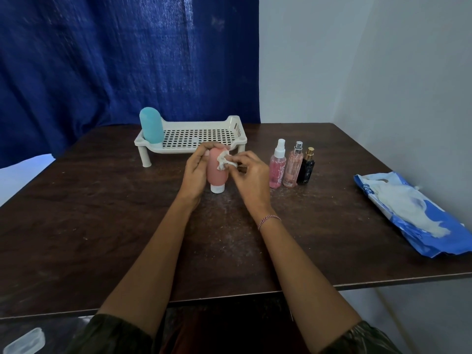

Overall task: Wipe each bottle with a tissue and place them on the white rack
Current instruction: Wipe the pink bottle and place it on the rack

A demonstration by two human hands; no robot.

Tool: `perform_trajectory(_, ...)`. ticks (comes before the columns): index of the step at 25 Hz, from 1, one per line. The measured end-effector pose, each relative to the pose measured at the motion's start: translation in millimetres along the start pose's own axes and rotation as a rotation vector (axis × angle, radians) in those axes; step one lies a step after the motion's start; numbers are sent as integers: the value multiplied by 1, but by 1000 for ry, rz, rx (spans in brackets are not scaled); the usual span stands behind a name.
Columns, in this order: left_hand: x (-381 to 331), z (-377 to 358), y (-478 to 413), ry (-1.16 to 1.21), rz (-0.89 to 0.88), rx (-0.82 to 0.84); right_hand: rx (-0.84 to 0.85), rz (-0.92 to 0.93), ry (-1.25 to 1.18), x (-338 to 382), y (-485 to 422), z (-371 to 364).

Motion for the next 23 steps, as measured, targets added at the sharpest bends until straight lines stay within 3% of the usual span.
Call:
perform_trajectory(8, 7, 12, -5, -29, 48, -59, 250, -97, 22, -20, 7, -16)
perform_trajectory(10, 8, 13, -5, -35, 74, -66, 230, -90, 2, -16, 4, -15)
perform_trajectory(15, 3, 7, -1, -31, 102, -62, -7, -75, -88, -9, -9, 5)
perform_trajectory(23, -1, 12, -3, -72, 68, -78, 119, -34, -78, -12, 2, -10)
Point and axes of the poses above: each hand's wrist, its own y-axis away from the middle knuckle, its own z-axis out of the back of the hand, x = y × z, the point moved 10 cm from there along -y, towards the middle knuckle, and after that the axes turned 11 degrees about -x, right-handed, at the moved point
